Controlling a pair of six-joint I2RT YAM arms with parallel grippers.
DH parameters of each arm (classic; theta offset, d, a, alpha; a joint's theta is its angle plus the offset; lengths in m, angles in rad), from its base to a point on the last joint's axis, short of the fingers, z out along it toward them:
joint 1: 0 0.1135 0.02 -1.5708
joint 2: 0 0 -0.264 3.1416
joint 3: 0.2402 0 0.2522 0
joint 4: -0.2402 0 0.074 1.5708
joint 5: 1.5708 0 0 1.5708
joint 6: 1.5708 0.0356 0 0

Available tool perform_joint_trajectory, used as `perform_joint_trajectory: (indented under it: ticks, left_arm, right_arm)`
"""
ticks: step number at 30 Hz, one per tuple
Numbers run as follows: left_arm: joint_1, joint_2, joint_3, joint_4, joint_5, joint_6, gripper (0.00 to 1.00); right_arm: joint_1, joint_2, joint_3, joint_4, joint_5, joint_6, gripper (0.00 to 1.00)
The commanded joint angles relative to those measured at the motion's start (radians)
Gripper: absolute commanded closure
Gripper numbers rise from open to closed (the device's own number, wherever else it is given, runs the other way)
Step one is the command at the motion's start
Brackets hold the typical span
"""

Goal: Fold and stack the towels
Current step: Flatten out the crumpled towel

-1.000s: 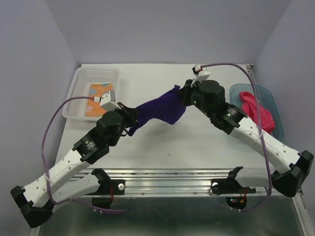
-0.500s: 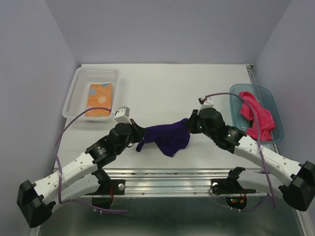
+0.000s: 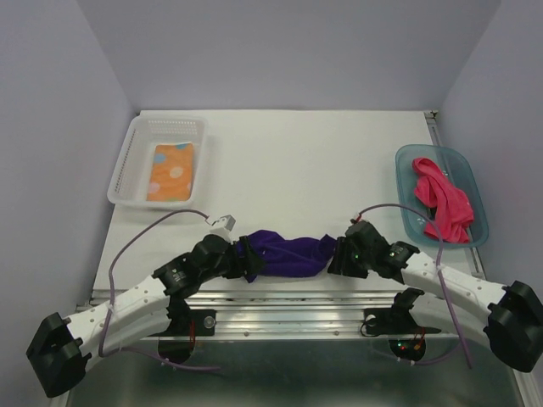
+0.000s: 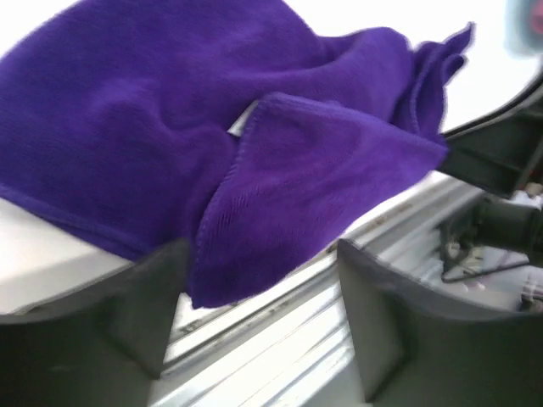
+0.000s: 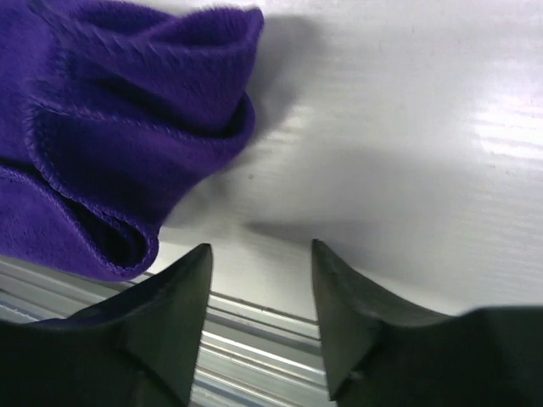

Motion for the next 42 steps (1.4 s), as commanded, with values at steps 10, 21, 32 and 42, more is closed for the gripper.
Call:
perform_joint_trajectory:
  ticks: [10, 21, 32, 42]
  left_arm:
    - [-0.011, -0.02, 0.119, -0.029, -0.104, 0.026, 0.01]
    - [-0.046, 0.382, 0.306, 0.015, -0.175, 0.116, 0.01]
    - [-0.08, 0.5, 0.397, 0.044, -0.198, 0.138, 0.01]
    - [-0.11, 0.514, 0.464, 0.049, -0.184, 0.182, 0.01]
  right_arm:
    - [-0.002, 0.02, 0.258, -0.098, 0.202, -0.094, 0.39]
    - [-0.002, 0.137, 0.255, -0.06, 0.253, 0.009, 0.42]
    - [-0.002, 0.149, 0.145, 0.007, 0.157, 0.083, 0.49]
    - [-0.002, -0.121, -0.05, 0.049, 0.103, 0.136, 0.49]
